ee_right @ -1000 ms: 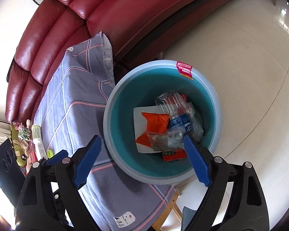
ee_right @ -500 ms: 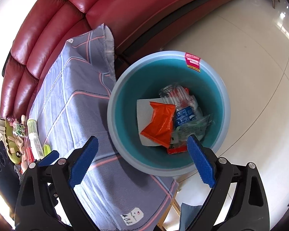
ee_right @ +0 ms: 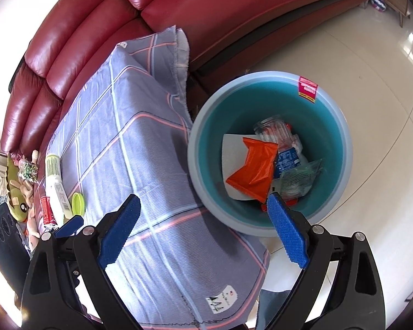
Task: Collect trash
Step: 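Move both open tools back toward the red can and green medicine box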
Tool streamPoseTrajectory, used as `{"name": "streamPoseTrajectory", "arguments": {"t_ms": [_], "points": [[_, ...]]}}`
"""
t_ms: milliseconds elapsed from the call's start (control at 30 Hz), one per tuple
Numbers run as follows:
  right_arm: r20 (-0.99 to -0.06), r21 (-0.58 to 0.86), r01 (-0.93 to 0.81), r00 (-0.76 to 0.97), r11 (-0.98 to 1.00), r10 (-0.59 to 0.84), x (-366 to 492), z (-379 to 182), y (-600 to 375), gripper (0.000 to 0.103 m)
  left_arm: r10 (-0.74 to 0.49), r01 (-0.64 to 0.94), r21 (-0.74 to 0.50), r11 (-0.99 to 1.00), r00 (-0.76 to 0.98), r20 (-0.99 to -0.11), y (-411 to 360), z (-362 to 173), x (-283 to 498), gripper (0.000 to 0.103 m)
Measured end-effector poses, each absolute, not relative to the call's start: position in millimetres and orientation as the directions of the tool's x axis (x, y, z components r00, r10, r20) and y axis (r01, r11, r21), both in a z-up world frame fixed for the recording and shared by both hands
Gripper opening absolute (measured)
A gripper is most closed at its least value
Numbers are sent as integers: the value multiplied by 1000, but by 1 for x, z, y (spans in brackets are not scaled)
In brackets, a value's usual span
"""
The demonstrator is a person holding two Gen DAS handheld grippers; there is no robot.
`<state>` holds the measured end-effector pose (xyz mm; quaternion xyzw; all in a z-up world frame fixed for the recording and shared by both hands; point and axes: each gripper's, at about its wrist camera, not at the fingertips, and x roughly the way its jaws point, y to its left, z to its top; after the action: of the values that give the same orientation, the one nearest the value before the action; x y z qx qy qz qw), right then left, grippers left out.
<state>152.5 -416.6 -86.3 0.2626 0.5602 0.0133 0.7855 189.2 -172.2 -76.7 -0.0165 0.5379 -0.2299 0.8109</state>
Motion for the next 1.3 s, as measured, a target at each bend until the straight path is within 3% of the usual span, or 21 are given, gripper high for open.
{"name": "streamPoseTrajectory", "arguments": {"t_ms": [667, 1300], "points": [[-891, 375, 72, 304, 924, 337, 178, -62, -279, 89, -337, 169, -292, 941, 435, -835, -24, -61, 164, 99], [-930, 256, -349, 166, 901, 329, 205, -58, -46, 89, -154, -93, -235, 968, 518, -841, 175, -60, 141, 99]]}}
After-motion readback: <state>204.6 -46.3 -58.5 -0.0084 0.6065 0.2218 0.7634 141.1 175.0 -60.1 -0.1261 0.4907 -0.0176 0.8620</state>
